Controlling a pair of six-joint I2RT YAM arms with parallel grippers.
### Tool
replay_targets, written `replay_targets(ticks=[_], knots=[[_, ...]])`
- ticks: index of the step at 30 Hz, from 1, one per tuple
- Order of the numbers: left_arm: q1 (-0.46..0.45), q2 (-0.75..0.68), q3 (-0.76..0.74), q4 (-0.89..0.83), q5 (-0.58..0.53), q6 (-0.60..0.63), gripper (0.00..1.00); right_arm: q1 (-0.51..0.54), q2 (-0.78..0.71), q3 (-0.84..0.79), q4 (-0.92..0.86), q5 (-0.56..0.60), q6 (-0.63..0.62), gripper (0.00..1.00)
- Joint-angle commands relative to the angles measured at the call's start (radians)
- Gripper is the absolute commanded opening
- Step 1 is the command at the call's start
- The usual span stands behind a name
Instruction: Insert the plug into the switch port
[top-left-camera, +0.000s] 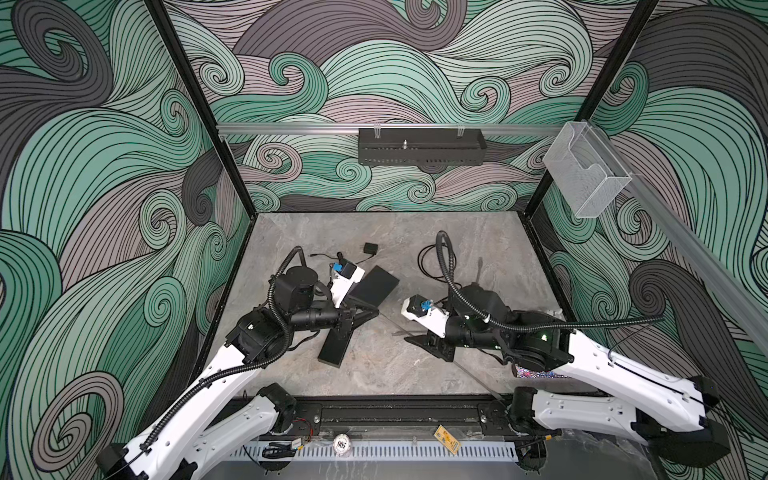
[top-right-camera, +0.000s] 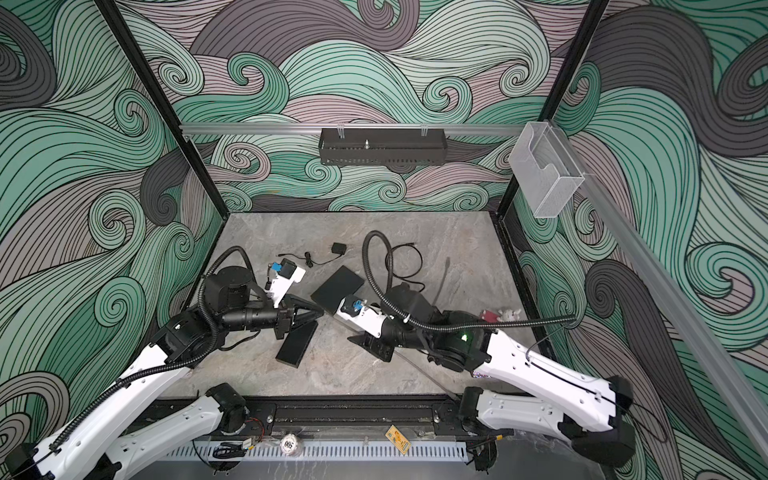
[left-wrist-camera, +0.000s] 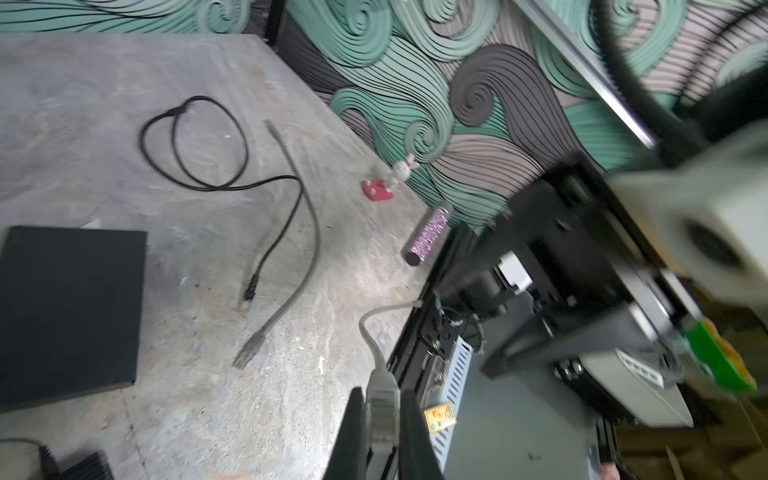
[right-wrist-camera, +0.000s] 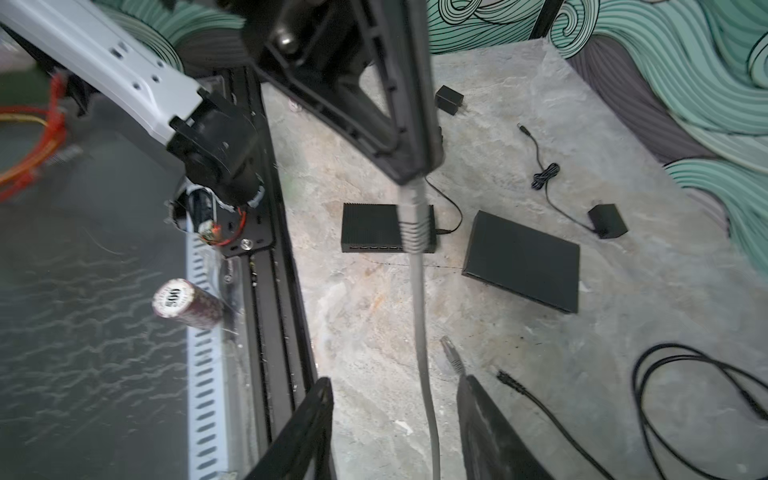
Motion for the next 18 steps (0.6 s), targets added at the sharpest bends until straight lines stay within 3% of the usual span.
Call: replay_targets(ticks=[1, 9, 18], knots=[[0.004, 0.020, 0.021, 0.049, -0.173, -0.275, 0.00, 0.078, 0.077, 0.026, 0.080, 0.365, -0.047, 0.50], [0.004, 0.026, 0.063, -0.006, -0.225, -0.583, 0.00, 0.095, 0.183, -0.014, 0.324, 0.556, -0.136, 0.31], [0.004, 0.050, 0.149, -0.182, -0.324, -0.780, 0.00, 0.095, 0.229, -0.040, 0.407, 0.489, -0.153, 0.32]])
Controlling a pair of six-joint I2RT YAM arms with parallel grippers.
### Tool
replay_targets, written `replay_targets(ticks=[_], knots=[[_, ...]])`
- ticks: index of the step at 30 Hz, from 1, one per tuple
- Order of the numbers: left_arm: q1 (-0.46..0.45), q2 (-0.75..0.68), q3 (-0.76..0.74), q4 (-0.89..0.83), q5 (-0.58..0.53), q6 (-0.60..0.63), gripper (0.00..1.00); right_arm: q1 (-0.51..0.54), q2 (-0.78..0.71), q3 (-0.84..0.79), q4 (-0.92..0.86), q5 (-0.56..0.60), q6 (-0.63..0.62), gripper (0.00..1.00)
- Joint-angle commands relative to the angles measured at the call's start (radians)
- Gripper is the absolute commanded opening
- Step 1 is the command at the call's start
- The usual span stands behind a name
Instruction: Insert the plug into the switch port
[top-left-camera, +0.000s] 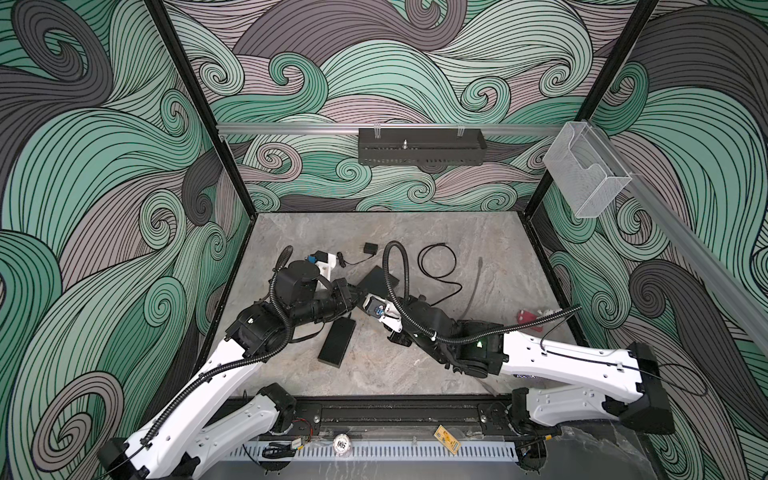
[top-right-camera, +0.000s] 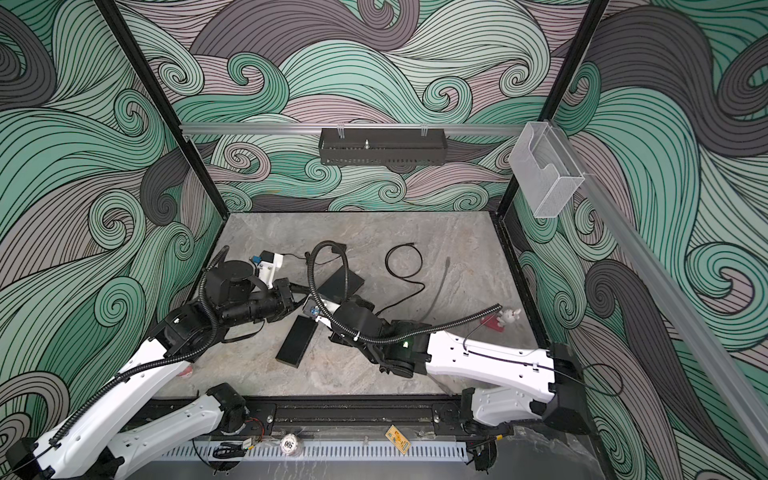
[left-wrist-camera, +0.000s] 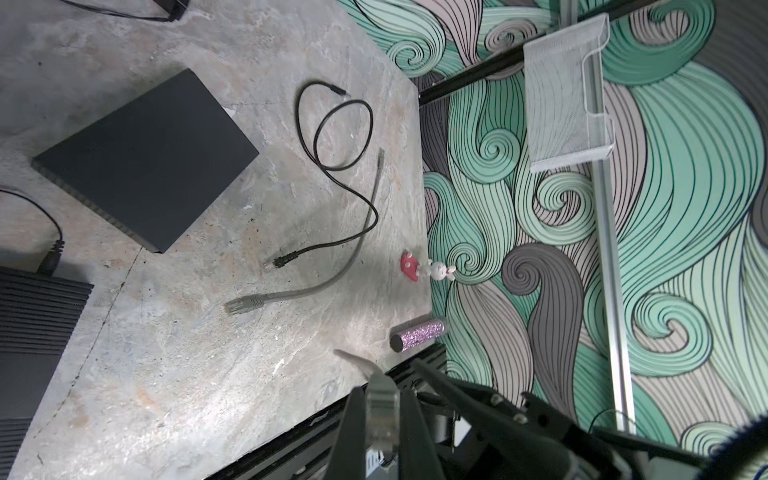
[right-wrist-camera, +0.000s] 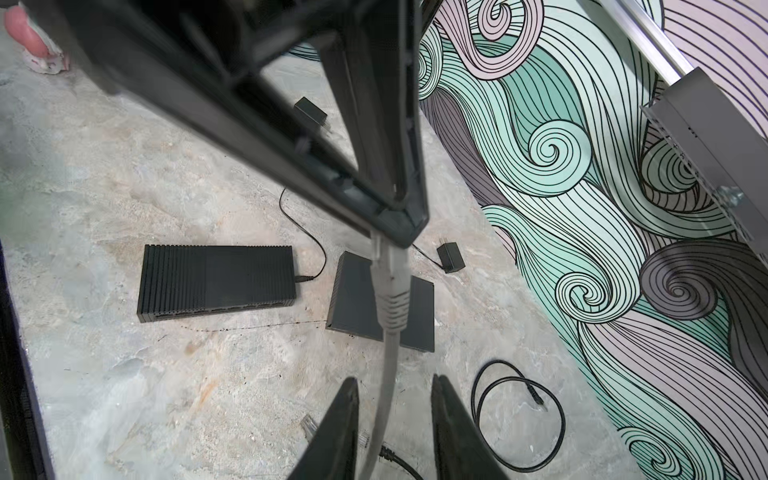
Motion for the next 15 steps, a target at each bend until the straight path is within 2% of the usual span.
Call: replay_targets(ticks=[1, 11, 15], knots=[[0.004, 0.018, 0.057, -0.089, -0.053, -0.124, 0.00, 0.006, -0.005, -0.016, 0.056, 0.011, -0.005, 0.32], [0.006, 0.043, 0.029, -0.056, 0.019, -0.253, 0.00, 0.005, 0.033, -0.021, 0.126, 0.062, -0.051, 0.27], [0.006, 0.032, 0.013, -0.045, 0.028, -0.276, 0.00, -0.004, 0.067, -0.007, 0.142, 0.043, -0.074, 0.26]])
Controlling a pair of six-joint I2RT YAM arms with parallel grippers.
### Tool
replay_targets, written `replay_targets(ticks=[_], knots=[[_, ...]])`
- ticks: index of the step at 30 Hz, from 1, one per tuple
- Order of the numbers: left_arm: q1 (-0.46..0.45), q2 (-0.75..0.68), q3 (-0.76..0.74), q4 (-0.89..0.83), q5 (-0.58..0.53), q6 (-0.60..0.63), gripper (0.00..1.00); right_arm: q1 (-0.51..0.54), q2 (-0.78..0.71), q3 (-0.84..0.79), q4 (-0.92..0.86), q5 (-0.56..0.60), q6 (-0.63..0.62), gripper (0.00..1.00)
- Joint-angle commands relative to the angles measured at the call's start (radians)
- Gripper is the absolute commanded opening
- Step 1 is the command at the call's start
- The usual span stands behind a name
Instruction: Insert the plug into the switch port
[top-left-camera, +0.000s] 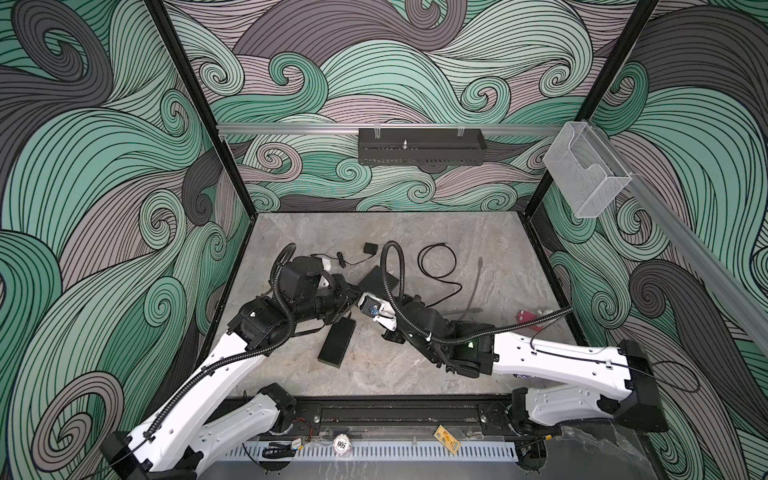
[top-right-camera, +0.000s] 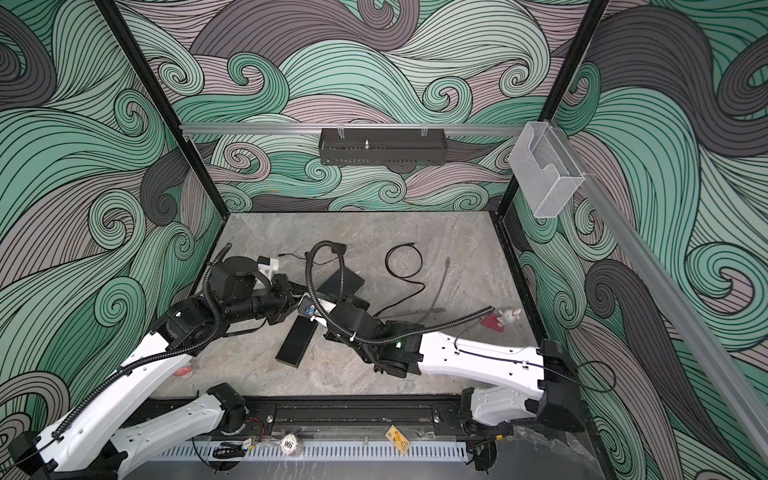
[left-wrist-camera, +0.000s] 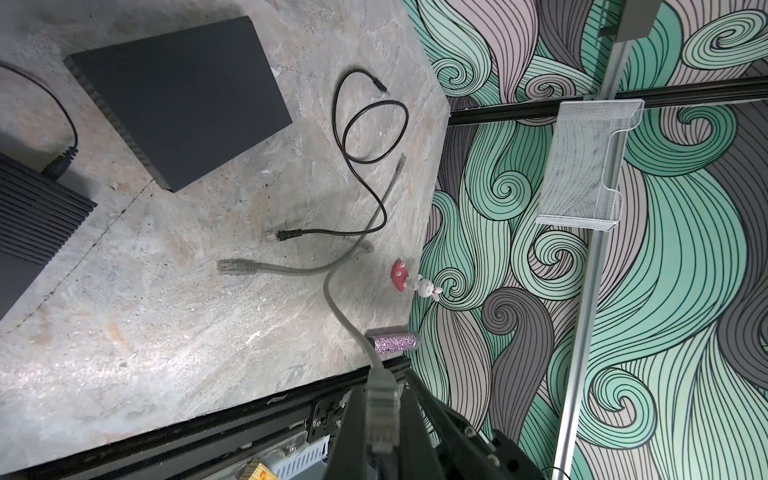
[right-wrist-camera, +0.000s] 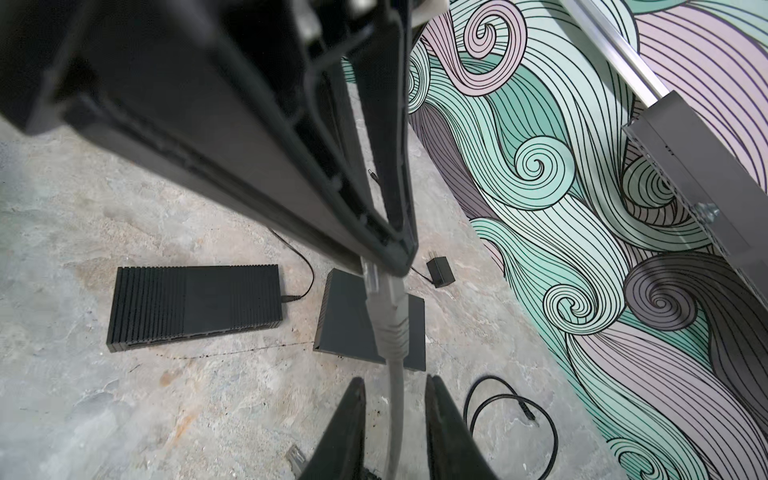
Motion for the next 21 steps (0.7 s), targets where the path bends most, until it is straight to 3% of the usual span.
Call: replay_targets(ticks=[1, 10, 17, 21], knots=[[0.006, -0.012, -0.004, 0.005, 0.017, -0.049, 0.00, -0.005, 0.026, 0.014, 0.036, 0.001, -0.026, 0.26], [0.006, -0.028, -0.012, 0.010, 0.020, -0.060, 0.00, -0.016, 0.052, 0.021, 0.052, 0.007, -0.026, 0.17], [0.007, -0.030, -0.010, 0.012, 0.031, -0.062, 0.00, -0.017, 0.061, 0.004, 0.085, 0.030, -0.062, 0.17], [0.007, -0.028, -0.012, 0.012, 0.034, -0.061, 0.00, -0.017, 0.064, -0.001, 0.093, 0.051, -0.083, 0.27]])
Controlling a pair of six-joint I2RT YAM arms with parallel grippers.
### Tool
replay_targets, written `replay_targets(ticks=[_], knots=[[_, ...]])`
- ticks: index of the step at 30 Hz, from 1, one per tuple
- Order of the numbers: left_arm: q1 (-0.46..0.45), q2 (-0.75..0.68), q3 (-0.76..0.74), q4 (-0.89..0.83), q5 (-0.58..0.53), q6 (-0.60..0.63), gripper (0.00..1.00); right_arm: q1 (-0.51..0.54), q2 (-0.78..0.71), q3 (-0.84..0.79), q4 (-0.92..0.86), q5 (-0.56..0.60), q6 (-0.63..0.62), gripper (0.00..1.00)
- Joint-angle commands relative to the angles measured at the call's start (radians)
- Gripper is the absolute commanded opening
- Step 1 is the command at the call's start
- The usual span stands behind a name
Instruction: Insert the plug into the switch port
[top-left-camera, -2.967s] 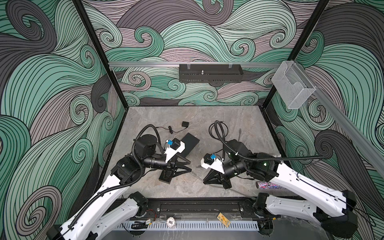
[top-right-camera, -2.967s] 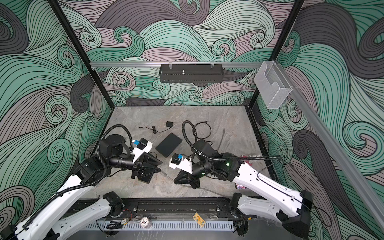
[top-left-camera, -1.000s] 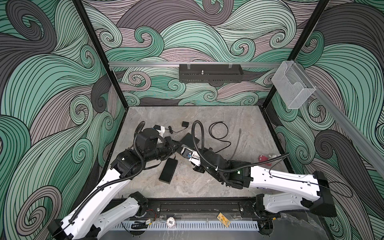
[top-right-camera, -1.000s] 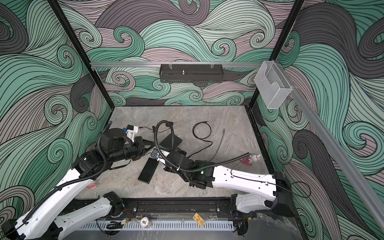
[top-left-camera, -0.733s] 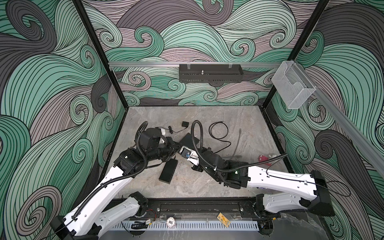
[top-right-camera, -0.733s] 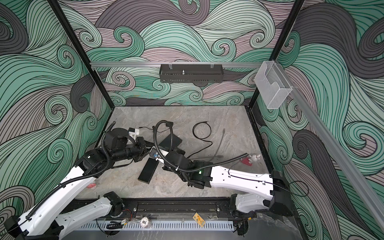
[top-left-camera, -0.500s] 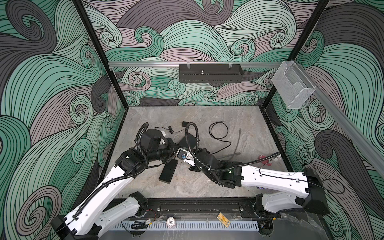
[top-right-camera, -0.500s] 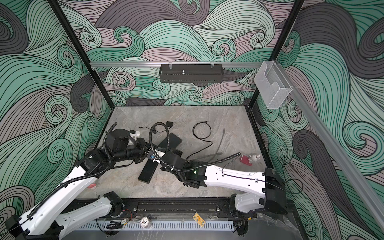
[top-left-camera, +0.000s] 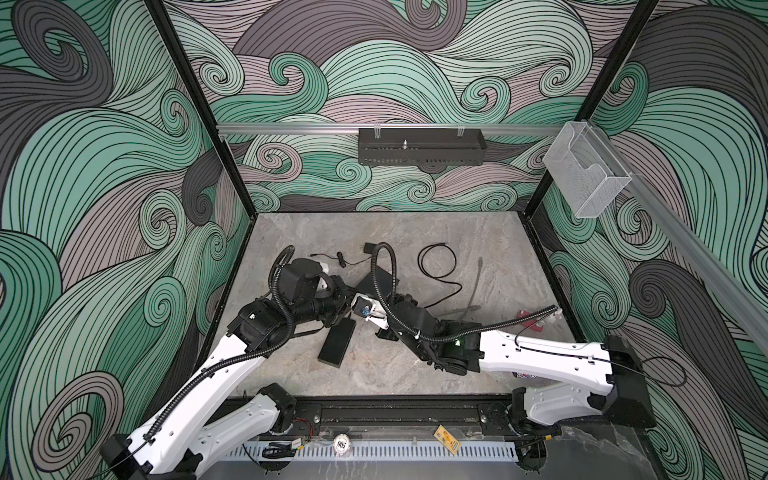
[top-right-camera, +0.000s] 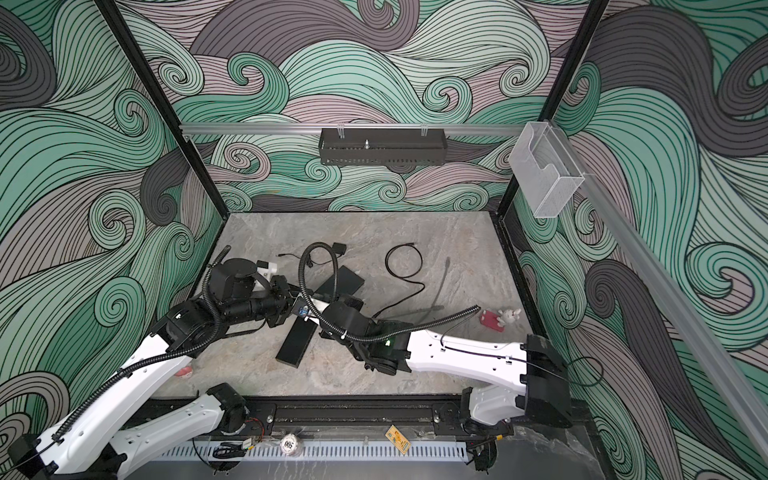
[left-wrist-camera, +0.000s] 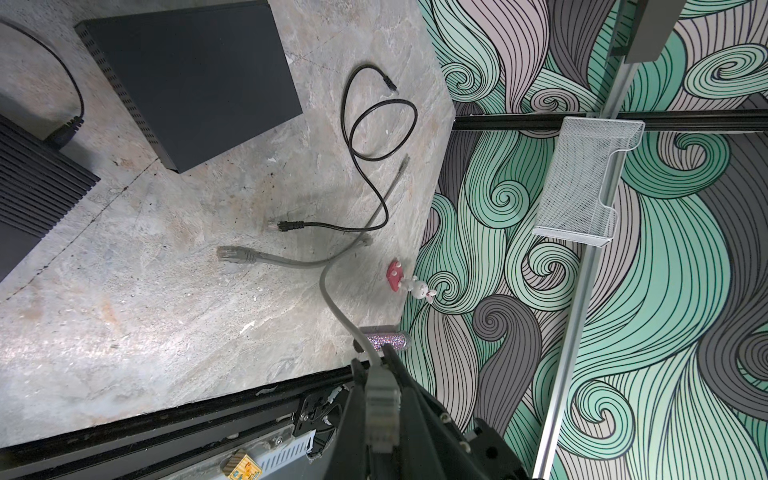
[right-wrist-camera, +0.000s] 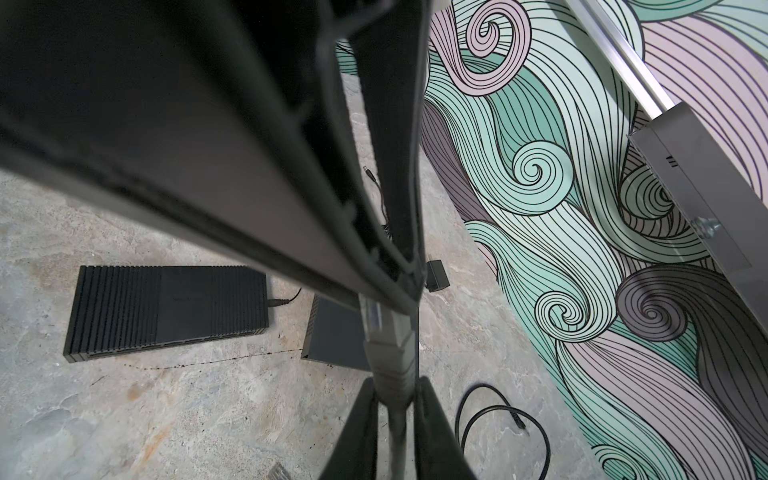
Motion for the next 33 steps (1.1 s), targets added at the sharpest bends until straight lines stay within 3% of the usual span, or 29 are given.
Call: replay_targets(ticks=[1, 6, 10, 17, 18, 20, 22, 23, 25, 29, 33], knots=[[0.001, -0.013, 0.007, 0.010, 0.025, -0.008, 0.00, -0.004, 0.009, -0.005, 0.033, 0.034, -0.030, 0.28], [0.002, -0.010, 0.010, 0.015, 0.026, -0.005, 0.00, -0.004, 0.014, -0.012, 0.040, 0.059, -0.064, 0.28], [0.002, -0.002, 0.015, 0.018, 0.029, -0.005, 0.00, -0.004, 0.014, -0.023, 0.056, 0.062, -0.075, 0.11], [0.011, 0.007, 0.016, 0.023, 0.031, -0.001, 0.01, -0.004, 0.004, -0.035, 0.054, 0.037, -0.076, 0.05], [0.015, 0.006, 0.016, 0.022, 0.030, 0.003, 0.08, -0.004, 0.001, -0.036, 0.048, 0.025, -0.073, 0.02], [0.030, 0.007, 0.012, 0.043, 0.036, 0.030, 0.48, -0.004, -0.005, -0.039, 0.025, -0.009, -0.061, 0.01], [0.063, 0.007, 0.020, 0.046, 0.041, 0.109, 0.93, -0.012, -0.013, -0.040, -0.013, -0.059, -0.032, 0.01], [0.082, 0.005, 0.027, 0.037, 0.040, 0.164, 0.99, -0.018, -0.018, -0.041, -0.035, -0.092, -0.015, 0.01], [0.125, -0.006, 0.053, 0.018, 0.036, 0.360, 0.99, -0.041, -0.036, -0.040, -0.101, -0.180, 0.043, 0.01], [0.137, -0.067, 0.081, -0.002, 0.110, 0.891, 0.99, -0.106, -0.099, -0.028, -0.264, -0.390, 0.164, 0.02], [0.137, -0.139, 0.031, -0.004, 0.124, 1.155, 0.87, -0.161, -0.191, -0.010, -0.451, -0.639, 0.256, 0.03]])
